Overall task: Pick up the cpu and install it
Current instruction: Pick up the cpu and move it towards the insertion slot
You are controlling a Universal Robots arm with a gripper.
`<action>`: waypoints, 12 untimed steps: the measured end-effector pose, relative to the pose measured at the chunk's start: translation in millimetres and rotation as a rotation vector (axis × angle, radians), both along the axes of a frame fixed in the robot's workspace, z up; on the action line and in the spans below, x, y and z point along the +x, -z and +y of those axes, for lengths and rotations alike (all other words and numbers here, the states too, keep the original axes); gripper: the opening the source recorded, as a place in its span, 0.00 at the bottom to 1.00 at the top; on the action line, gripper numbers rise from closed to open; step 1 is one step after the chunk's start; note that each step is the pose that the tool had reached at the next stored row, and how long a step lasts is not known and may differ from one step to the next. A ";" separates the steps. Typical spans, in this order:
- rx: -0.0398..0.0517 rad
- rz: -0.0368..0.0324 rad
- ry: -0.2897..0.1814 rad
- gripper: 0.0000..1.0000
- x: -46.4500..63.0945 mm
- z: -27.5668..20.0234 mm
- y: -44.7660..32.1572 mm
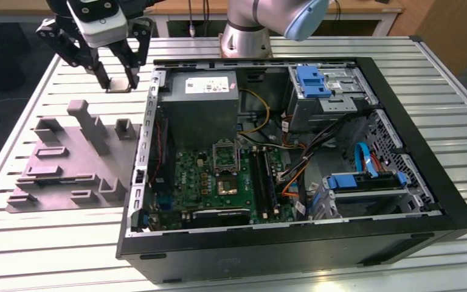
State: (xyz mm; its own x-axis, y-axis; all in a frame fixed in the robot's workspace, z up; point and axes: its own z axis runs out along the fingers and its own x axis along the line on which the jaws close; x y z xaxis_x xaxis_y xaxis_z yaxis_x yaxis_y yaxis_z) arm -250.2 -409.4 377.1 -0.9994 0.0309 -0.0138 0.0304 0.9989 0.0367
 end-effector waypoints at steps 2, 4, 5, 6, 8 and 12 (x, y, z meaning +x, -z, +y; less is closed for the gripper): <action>0.0001 -0.0001 0.000 0.47 -0.1 -0.8 0.1; 0.0000 0.0000 0.000 0.47 0.0 -1.9 0.0; -0.0001 0.0000 0.000 0.47 -0.1 -2.3 0.0; -0.0001 0.0000 0.000 0.47 -0.1 -2.4 0.0; 0.0000 0.0000 0.000 0.47 0.0 -2.5 0.0; 0.0000 0.0000 0.000 0.47 1.7 -2.6 0.0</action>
